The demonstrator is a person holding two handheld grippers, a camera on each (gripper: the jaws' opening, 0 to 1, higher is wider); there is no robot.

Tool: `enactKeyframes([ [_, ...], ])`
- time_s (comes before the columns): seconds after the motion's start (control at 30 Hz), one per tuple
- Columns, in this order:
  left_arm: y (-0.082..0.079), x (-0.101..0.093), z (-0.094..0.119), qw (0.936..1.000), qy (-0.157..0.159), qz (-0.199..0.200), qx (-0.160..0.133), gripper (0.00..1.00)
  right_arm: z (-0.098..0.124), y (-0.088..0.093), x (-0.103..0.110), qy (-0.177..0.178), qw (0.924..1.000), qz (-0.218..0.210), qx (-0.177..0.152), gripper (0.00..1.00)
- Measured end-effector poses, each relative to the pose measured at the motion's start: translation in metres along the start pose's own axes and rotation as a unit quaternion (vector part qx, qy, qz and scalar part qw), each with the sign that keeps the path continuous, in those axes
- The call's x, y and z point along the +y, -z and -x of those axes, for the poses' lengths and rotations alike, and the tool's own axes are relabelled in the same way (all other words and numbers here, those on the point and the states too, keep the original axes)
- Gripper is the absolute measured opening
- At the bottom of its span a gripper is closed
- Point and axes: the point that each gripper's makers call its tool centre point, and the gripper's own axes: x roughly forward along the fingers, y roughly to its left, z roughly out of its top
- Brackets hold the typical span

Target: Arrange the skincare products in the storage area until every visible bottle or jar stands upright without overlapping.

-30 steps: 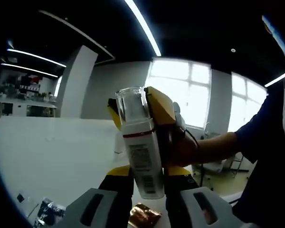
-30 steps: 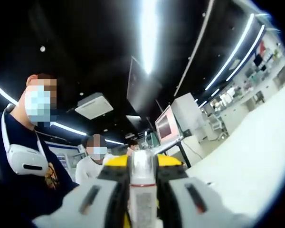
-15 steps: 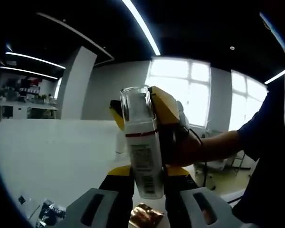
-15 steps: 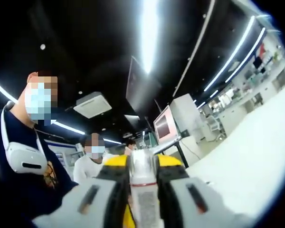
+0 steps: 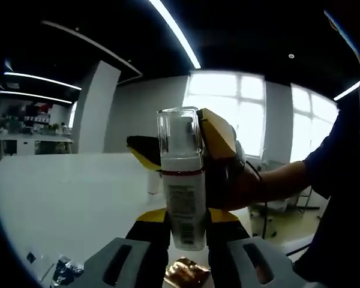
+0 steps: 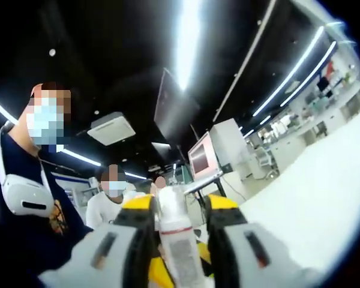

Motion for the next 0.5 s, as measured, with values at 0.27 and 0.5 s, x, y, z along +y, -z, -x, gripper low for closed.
enactKeyframes([
  [0.27,0.0015,0.0003,0.0012,0.9999,-0.003,-0.008,0.007,0.21,0.0017,0.0013,-0.0019,0.004,1.0000,-0.005,-0.002,0.39],
  [0.5,0.0030,0.0002,0.0010,0.9999,-0.002,-0.005,0.011,0.21,0.0009,0.0016,-0.0027,0.003,1.0000,-0.004,0.000,0.45],
])
